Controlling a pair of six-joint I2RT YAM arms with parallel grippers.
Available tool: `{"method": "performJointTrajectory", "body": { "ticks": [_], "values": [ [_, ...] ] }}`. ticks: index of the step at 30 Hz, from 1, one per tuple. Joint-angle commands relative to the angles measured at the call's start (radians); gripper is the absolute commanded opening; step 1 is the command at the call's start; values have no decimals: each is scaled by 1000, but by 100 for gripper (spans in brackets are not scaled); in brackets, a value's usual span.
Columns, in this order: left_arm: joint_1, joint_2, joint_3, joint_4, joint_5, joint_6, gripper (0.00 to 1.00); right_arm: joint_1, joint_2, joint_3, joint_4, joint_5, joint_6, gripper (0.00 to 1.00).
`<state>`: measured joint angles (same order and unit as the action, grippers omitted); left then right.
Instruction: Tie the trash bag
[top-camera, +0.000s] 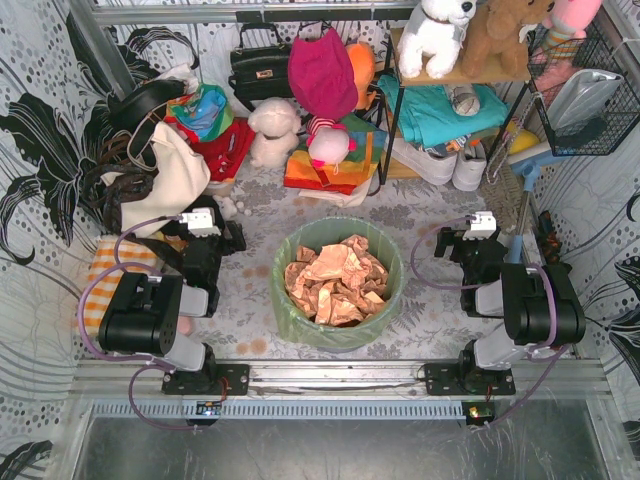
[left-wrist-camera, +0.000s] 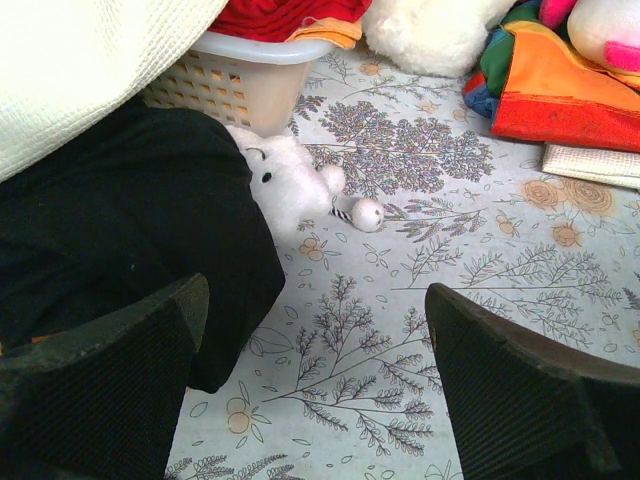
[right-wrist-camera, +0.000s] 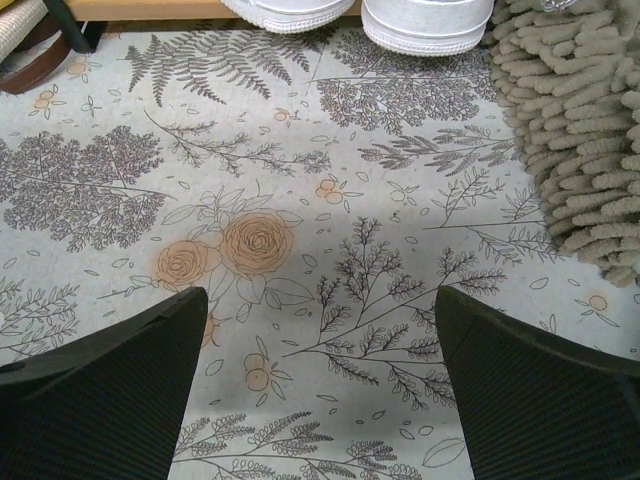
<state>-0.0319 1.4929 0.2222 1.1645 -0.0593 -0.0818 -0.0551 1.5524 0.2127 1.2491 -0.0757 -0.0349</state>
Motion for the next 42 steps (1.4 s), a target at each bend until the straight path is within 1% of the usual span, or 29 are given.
{"method": "performJointTrajectory", "body": {
  "ticks": [1,2,4,8,11,14,17,20,23,27,29,31,35,38,40,42],
  "values": [
    [6,-36,-15,51,13,1,98,-4,-84,18,-96,-9,11,97],
    [6,-52,-19,46,11,1,98,-5,-122,29,-145,-2,10,97],
    [2,-99,-9,-19,-13,-2,98,-5,-189,47,-251,23,22,97],
    [-30,-232,52,-247,-138,-39,98,-5,-340,76,-450,66,49,97],
    [-73,-317,107,-410,-203,-59,98,-5,-443,119,-615,105,116,97],
    [-123,-401,183,-587,-263,-96,98,-6,-527,205,-808,125,194,97],
    [-141,-461,286,-793,-263,-180,98,-5,-573,336,-1040,127,266,97],
    [-147,-497,387,-1003,-215,-251,98,-5,-582,501,-1290,81,312,97],
    [-149,-521,496,-1182,-188,-342,98,-5,-585,636,-1486,12,318,97],
    [-151,-500,681,-1426,-57,-398,99,-6,-556,833,-1723,-30,336,99],
    [-160,-496,754,-1534,2,-408,99,-5,-533,925,-1832,-79,347,95],
    [-169,-508,810,-1612,28,-423,100,-5,-518,1008,-1930,-131,361,92],
    [-181,-534,906,-1716,106,-431,99,-5,-498,1148,-2070,-243,388,89],
    [-215,-514,1005,-1846,113,-447,97,15,-485,1212,-2137,-338,407,84],
    [-271,-494,1058,-1938,89,-460,95,72,-474,1253,-2179,-334,413,83],
    [-347,-475,1102,-2008,34,-482,95,166,-460,1291,-2222,-272,425,82]
  ]
}}
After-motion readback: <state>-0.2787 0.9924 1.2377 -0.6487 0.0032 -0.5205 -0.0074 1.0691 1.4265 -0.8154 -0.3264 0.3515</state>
